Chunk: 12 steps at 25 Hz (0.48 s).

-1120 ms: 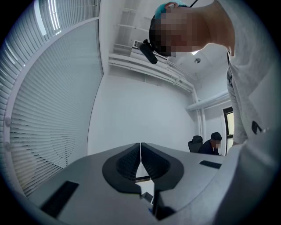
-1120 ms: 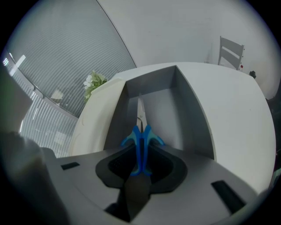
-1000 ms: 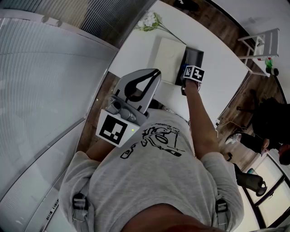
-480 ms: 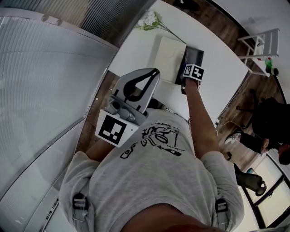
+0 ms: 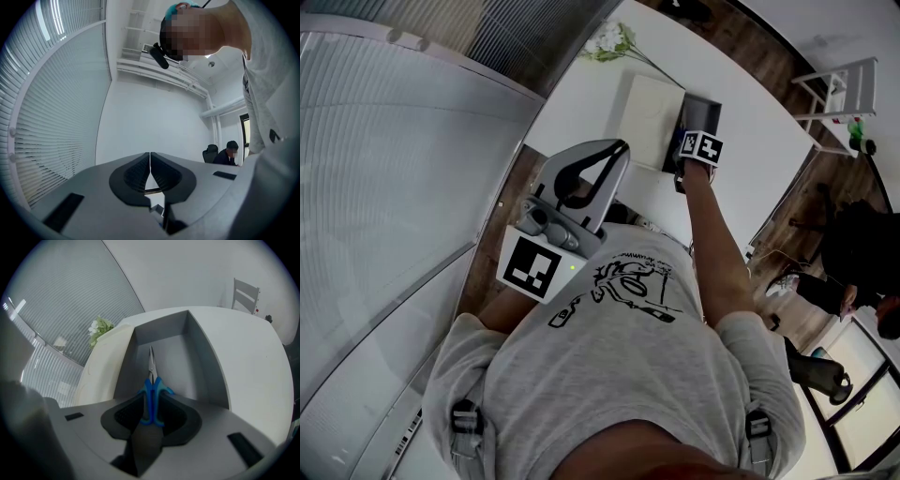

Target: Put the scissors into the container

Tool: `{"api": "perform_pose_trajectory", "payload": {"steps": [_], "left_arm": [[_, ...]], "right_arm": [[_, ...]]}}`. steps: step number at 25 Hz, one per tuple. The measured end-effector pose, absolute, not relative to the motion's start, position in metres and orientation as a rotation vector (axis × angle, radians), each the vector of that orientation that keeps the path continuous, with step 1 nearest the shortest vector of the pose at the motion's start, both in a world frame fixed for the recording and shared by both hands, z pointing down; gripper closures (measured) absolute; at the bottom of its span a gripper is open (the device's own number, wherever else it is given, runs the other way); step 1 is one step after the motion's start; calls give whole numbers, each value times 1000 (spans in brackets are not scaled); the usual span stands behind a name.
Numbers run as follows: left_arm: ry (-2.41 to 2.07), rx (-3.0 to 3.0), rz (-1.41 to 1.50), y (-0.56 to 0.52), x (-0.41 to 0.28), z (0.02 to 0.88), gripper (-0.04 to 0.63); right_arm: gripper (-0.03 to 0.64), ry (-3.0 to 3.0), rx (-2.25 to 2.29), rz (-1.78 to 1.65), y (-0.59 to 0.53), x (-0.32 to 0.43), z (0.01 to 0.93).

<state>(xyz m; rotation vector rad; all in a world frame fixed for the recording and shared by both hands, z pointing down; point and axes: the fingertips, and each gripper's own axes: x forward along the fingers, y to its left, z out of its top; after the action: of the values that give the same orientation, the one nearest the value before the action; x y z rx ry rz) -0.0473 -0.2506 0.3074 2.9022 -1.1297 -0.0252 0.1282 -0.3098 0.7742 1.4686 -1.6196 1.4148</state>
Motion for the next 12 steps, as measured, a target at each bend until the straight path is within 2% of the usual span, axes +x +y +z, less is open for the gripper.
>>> {"api": "perform_pose_trajectory", "payload": {"steps": [12], "left_arm": [[-1108,2912,-49,-246,-40,303,574]], "right_arm": [[502,-1742,1483,1248,-313,130,733]]}}
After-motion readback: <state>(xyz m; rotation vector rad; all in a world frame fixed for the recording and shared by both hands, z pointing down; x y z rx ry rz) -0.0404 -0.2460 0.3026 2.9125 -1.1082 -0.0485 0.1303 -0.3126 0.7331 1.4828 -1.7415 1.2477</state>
